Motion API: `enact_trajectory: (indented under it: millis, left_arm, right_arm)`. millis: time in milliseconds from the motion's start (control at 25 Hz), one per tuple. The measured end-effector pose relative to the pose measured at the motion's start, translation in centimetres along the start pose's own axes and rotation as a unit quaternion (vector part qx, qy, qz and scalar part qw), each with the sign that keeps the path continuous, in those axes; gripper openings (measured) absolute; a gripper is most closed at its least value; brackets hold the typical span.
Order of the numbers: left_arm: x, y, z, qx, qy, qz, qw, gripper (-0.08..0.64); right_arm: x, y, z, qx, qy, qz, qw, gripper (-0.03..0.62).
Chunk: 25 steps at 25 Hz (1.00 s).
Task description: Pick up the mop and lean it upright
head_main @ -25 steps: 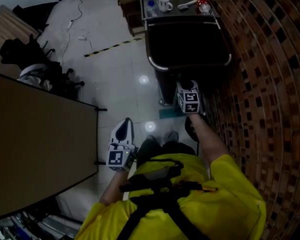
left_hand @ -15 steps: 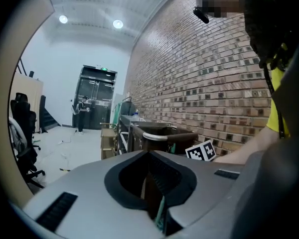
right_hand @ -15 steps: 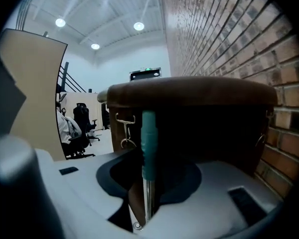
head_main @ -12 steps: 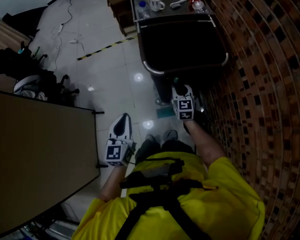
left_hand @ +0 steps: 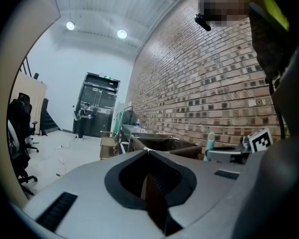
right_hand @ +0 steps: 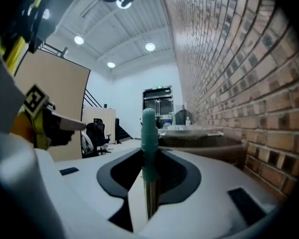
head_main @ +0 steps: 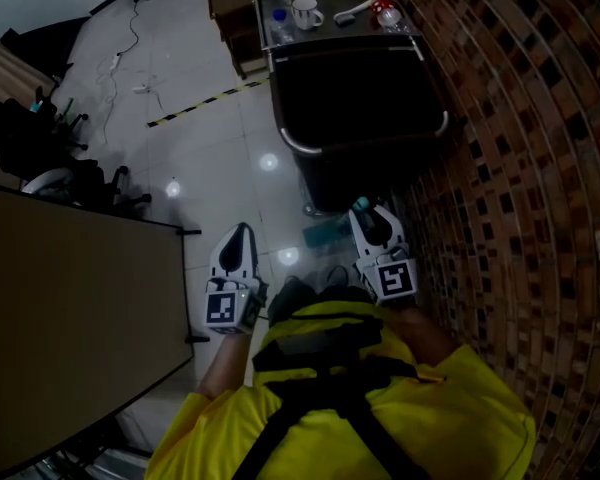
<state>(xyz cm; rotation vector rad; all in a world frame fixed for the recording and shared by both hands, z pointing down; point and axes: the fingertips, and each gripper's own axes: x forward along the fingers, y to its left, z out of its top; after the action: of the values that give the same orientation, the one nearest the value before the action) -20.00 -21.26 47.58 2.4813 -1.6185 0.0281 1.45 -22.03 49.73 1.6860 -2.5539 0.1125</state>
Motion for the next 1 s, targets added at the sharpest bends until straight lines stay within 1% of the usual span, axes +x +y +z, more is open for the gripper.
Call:
enact_trajectory:
  millis: [80, 160, 240, 320, 480, 560, 680, 1000]
  left_arm:
    - [0.0, -0.3, 0.9, -0.001, -0.012, 0.0, 0.9999, 0.0]
    - [0.0, -0.6, 1.6, -0.001, -0.02, 0.0, 0.9998, 0.0]
    - [-0.1, -0.9, 2.5, -0.001, -0.028, -0.003, 0.9996, 0.0]
    - [-0.1, -1.4, 3.5, 0.0, -0.039, -0.009, 0.9992, 0.0]
    - [0.0, -2.5, 4.4, 0.015, -0.05, -0.023, 0.9984, 0.0]
    - [0.1, -2.7, 4.5, 0.014, -0.05, -0.02, 0.9985, 0.0]
    - [0.3, -2.8, 4.6, 0.008, -0.052, -0.02, 0.9984, 0.0]
    - [0.8, -3.3, 3.8, 0.013, -0.04, -0.025, 0.9988, 0.0]
  right_arm:
    - [-1.7, 0.3, 3.8, 0.005, -0.022, 0.007, 1.0, 0.103]
    - [-3.3, 0.3, 6.8, 0.008, -0.034, 0.012, 0.999, 0.103]
    - [-4.7, 0.3, 9.4, 0.013, -0.049, 0.019, 0.999, 0.101]
    - [-5.8, 0.4, 11.2, 0.021, -0.057, 0.027, 0.998, 0.101]
    - [-7.1, 1.0, 12.7, 0.021, -0.073, 0.042, 0.996, 0.101]
    - [-7.4, 1.4, 13.1, 0.018, -0.081, 0.05, 0.995, 0.101]
    - [-7.3, 1.6, 13.1, 0.021, -0.079, 0.053, 0.995, 0.101]
    - [-7.0, 1.2, 13.1, 0.018, -0.074, 0.061, 0.995, 0.101]
